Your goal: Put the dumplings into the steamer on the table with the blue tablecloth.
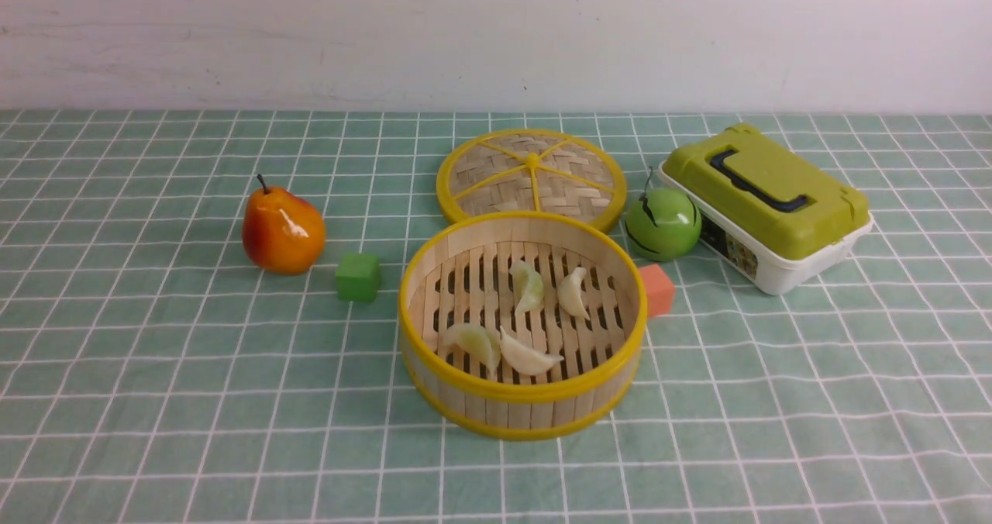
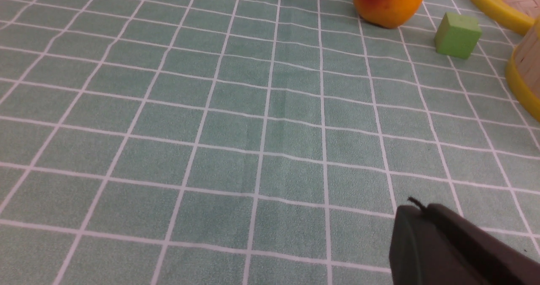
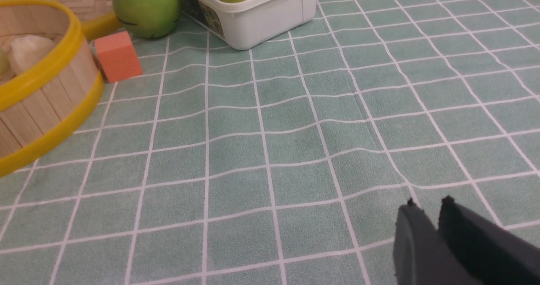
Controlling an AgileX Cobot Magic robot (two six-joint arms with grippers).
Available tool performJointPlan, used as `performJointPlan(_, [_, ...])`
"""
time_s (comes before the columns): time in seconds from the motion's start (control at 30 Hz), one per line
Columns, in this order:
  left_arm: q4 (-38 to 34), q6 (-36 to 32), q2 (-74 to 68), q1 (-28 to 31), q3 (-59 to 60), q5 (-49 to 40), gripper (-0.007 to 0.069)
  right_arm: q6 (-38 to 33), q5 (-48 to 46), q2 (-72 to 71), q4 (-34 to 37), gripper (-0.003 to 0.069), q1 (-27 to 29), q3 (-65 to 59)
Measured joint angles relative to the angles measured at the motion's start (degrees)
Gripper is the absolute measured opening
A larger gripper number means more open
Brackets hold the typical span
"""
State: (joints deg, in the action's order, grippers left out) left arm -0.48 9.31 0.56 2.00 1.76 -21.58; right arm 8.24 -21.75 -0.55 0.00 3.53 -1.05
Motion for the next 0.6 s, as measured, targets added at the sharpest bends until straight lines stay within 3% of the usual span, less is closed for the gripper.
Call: performJointPlan(0.6, [0.0,0.0,0.0,0.0,0.0,0.0,-0.0014,0.0,0.0,0.0,0.0,0.0104,0.0,0.0])
